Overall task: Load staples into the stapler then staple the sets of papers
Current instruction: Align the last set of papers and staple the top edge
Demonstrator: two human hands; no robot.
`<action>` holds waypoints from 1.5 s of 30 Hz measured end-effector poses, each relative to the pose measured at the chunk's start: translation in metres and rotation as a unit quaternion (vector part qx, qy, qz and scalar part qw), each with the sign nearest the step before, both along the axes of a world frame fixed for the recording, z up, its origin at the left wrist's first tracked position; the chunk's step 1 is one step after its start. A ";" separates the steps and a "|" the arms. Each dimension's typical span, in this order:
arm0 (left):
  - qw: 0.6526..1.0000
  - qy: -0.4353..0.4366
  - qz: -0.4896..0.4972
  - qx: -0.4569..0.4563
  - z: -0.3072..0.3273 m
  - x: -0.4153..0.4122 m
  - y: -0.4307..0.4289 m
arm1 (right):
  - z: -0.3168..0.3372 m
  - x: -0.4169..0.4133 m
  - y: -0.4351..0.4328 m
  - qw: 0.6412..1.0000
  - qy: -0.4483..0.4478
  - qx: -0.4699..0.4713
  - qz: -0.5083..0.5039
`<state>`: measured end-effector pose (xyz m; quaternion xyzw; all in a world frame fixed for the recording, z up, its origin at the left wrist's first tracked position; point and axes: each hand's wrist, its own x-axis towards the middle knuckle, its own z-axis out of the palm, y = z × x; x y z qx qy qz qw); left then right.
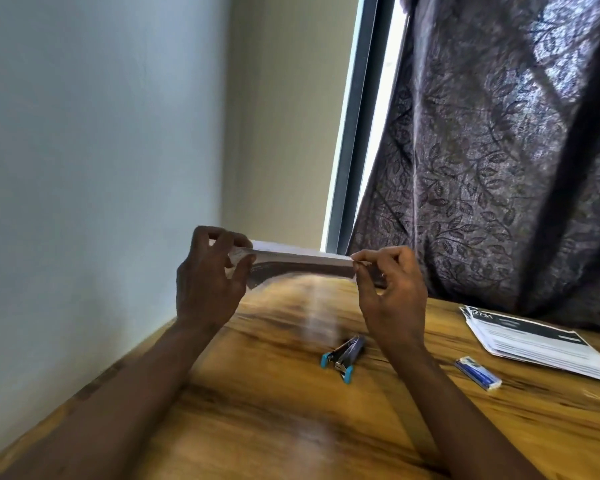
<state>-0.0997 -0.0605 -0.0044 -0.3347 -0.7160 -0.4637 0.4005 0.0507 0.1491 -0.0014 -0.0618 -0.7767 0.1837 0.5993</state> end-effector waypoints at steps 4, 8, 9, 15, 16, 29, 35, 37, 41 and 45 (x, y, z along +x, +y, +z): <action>0.999 -0.032 -0.003 0.024 -0.001 0.004 0.001 | -0.001 0.002 -0.008 0.998 0.031 -0.058 0.019; 0.993 -0.091 -0.059 0.057 -0.008 -0.003 0.001 | -0.012 -0.001 -0.012 0.996 -0.007 -0.077 0.046; 0.990 -0.118 -0.055 0.052 -0.009 -0.004 0.001 | -0.016 -0.001 -0.012 0.995 -0.033 -0.081 0.044; 0.961 -0.259 -0.065 -0.079 -0.017 -0.019 -0.002 | -0.030 0.004 -0.020 0.969 -0.230 -0.091 0.004; 0.957 -0.264 -0.053 -0.111 -0.020 -0.021 -0.002 | -0.031 0.004 -0.021 0.965 -0.248 -0.083 0.000; 0.914 -0.196 0.021 -0.355 -0.028 -0.023 0.001 | -0.037 -0.005 -0.026 0.884 -0.457 -0.036 0.086; 0.903 -0.064 -0.172 -0.388 -0.038 0.024 0.012 | -0.039 -0.008 -0.023 0.886 -0.458 -0.054 0.049; 0.894 -0.054 -0.167 -0.413 -0.043 0.030 0.014 | -0.039 -0.008 -0.023 0.884 -0.461 -0.064 0.040; 0.909 -0.090 -0.120 -0.388 -0.037 0.026 0.009 | -0.038 -0.009 -0.023 0.879 -0.470 -0.075 0.031; 0.916 -0.137 -0.046 -0.375 -0.030 0.014 -0.006 | -0.037 -0.010 -0.023 0.873 -0.478 -0.095 0.032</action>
